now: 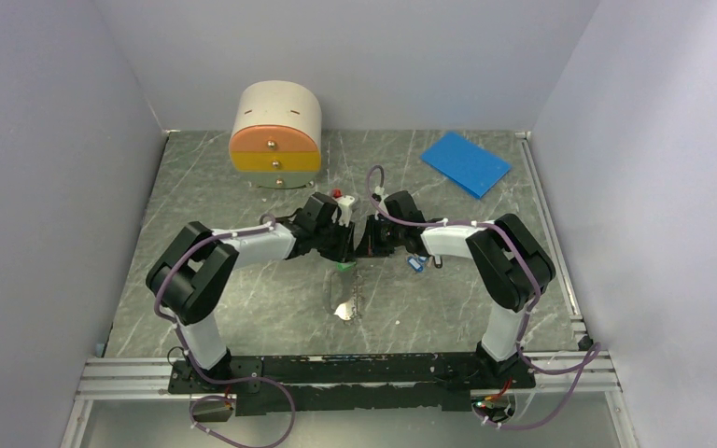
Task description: Remove the keys from the keyring
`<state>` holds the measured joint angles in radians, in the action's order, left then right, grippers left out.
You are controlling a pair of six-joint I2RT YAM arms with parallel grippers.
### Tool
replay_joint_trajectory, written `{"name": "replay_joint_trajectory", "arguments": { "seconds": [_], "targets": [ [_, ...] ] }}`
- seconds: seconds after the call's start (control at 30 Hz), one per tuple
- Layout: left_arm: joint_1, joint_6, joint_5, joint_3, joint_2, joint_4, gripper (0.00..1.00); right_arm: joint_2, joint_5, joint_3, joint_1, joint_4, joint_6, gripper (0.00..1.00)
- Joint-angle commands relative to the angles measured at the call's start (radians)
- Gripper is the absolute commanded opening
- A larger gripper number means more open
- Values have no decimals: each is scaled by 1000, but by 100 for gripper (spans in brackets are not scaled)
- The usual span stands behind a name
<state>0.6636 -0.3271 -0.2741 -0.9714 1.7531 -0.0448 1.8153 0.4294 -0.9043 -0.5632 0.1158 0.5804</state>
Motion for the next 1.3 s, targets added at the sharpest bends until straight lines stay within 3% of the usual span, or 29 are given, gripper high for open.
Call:
{"name": "replay_joint_trajectory", "arguments": {
  "seconds": [0.0,0.23,0.47,0.87,1.1,1.27],
  "targets": [
    [2,32,-36,-48,18,-36,30,-17,18,-13,3,40,5,0],
    [2,20,-29,-53,17,-50,30,-26,15,-12,3,38,0,0],
    [0,39,112,-56,11,-111,22,-35,15,-10,2,36,-8,0],
    [0,72,272,-26,30,-84,22,-50,20,-9,-3,41,-14,0],
    [2,98,123,117,-120,147,30,-51,17,-10,-3,39,-8,0],
    [1,84,54,128,-146,167,31,-54,16,-9,-3,39,-8,0]
  ]
}}
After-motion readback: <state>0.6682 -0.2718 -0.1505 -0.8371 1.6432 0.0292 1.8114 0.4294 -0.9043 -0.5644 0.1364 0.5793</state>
